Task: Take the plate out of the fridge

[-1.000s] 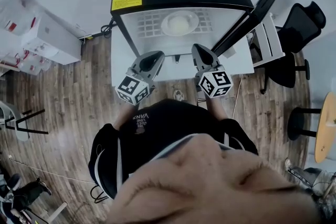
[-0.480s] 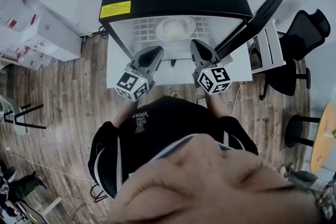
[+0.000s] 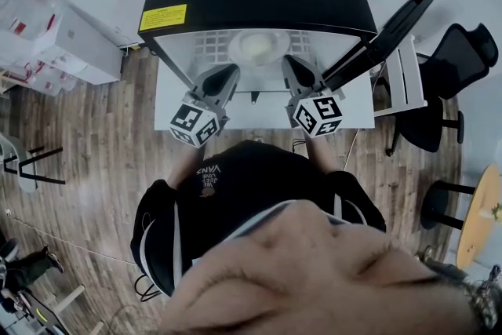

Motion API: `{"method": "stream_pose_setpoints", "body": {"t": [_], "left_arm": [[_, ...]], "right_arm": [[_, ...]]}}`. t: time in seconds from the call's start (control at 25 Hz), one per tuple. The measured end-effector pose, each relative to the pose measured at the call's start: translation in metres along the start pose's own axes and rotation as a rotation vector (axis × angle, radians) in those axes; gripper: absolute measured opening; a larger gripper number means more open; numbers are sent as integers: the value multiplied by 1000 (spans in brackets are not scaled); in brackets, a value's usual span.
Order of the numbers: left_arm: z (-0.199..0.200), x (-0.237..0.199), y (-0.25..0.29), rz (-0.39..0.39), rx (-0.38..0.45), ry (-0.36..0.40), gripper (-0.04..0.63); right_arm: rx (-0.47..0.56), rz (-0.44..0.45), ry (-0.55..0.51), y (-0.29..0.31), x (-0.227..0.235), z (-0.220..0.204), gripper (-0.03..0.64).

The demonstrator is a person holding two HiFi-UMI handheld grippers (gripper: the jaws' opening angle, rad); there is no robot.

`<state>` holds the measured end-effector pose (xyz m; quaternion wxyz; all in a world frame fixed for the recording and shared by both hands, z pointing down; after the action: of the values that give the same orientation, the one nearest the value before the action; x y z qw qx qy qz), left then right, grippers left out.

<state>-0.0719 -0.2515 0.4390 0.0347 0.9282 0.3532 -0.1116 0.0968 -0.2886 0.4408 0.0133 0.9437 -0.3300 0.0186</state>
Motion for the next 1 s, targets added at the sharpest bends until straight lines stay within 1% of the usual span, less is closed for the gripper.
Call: {"method": "stream_pose_setpoints", "body": {"t": [0.12,0.24,0.36,0.48,0.68,0.84,0.88,0.92,0.96,1.0], "left_arm": [[-4,-6,4,35,-22,-27,29],[-11,-13,8,61,-66,-85,29],[-21,-18,10,69,-95,-155,29],[-29,-22,13,85,-119,-208,29],[-37,-26,16,91,-139,-315,31],[-43,-28,19,101,-164,-380,34],[-45,-29,19,103,-170,-401,50],[-46,-30,20,102,-175,-427,87],[-48,-30,21,100,-179,-454,109],[-49,-30,22,97,-181,-480,118]], "right_arm": [[-3,17,1,5,3,0,12],[-5,30,2,10,4,0,12],[-9,38,5,13,5,-2,12],[-15,45,6,16,6,-4,12],[-18,46,9,18,7,-6,12],[-16,46,11,18,8,-6,12],[-16,47,11,19,8,-7,12],[-17,47,12,19,8,-7,12],[-17,47,13,19,8,-8,12],[-17,45,12,18,8,-8,12]]}}
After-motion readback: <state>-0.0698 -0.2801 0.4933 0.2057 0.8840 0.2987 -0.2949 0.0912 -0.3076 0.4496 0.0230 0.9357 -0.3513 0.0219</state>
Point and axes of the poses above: the fingertips, and each gripper's own axes: y forward along the fingers, x to its right, z out of its top, the point moved 4 cm from there along -y, backward along the fingers, and after that the axes turned 6 degrees about -y, right-handed, at the moved point
